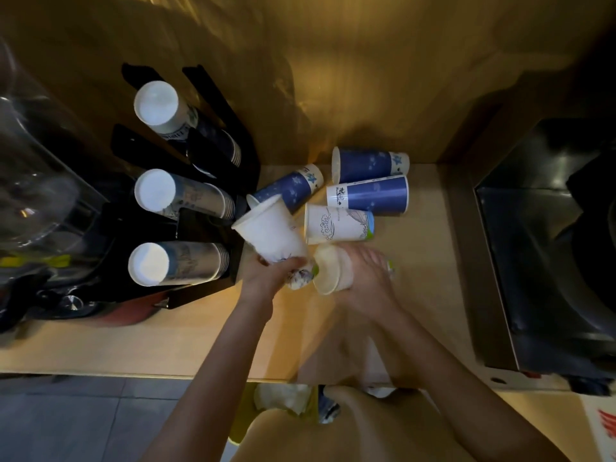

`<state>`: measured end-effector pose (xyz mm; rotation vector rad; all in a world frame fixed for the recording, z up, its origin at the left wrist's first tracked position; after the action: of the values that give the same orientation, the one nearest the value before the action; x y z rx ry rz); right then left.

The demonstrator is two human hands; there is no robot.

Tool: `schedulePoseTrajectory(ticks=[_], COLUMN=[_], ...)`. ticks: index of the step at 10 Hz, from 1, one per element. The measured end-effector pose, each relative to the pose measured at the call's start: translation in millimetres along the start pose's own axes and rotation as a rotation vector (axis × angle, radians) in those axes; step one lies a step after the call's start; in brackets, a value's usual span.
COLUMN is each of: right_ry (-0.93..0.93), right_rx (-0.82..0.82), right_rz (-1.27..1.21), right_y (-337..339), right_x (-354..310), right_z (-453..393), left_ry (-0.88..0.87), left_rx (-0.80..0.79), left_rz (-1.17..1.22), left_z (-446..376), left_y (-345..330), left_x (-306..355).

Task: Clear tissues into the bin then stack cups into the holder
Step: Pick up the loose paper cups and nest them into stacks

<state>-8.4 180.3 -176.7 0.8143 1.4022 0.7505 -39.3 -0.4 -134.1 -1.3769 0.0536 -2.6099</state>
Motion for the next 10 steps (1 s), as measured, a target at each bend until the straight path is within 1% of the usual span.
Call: schedulePoseTrajectory(ticks=[1, 2, 3, 4, 5, 7, 8, 9, 10], right_ry=[-0.247, -0.276, -0.263, -0.293, -0.347, -0.309, -0.266, -0.184, -0.07], right_rx=[0.074, 0.038, -0.013, -0.005, 0.044, 0.1, 0.138, 0.063, -0.103], right_rz=[-0.325, -0.444, -0.461, -0.443, -0.434, -0.556, -0.513, -0.505, -0.444], right_y=[17.7, 17.7, 10.3, 5.4, 0.9, -5.0, -3.7, 6.8, 29.0], right_x=[6.8, 15.2, 26.0, 33.8, 39.8, 41.5, 41.7, 40.6, 42.4], right_z=[-1.0, 4.2, 9.2, 16.3, 21.2, 19.7, 19.7, 15.0, 7.5], left_ry=[-0.242, -0.405, -0.526, -0.536, -0.556, -0.464, -0.449, -0.499, -0.547], left_rx=[-0.097, -0.138, -0.19, -0.214, -0.261, -0.432, -0.429, -0.363, -0.318], left_rz=[-0.085, -0.206, -0.309, -0.329, -0.467, -0.463, -0.501, -0.535, -0.554], left_z=[11.6, 21.8, 29.4, 33.0, 26.8, 19.5, 15.8, 13.5, 13.5], left_y=[-17.6, -36.7, -55.2, -69.3, -78.8, -82.3, -82.1, -79.1, -78.0], left_x=[14.5, 13.2, 2.6, -9.7, -18.4, -24.9, -32.1, -35.7, -31.7])
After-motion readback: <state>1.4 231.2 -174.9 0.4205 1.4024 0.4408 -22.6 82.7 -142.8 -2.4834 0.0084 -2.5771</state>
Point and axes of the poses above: each hand's wrist, its own z-axis away from the middle knuckle, its own y-axis out of the back of the hand, x = y × z, the point moved 3 cm from there along -z, towards the middle knuckle, and after that the axes turned 10 degrees about z, right-handed, at the moved point
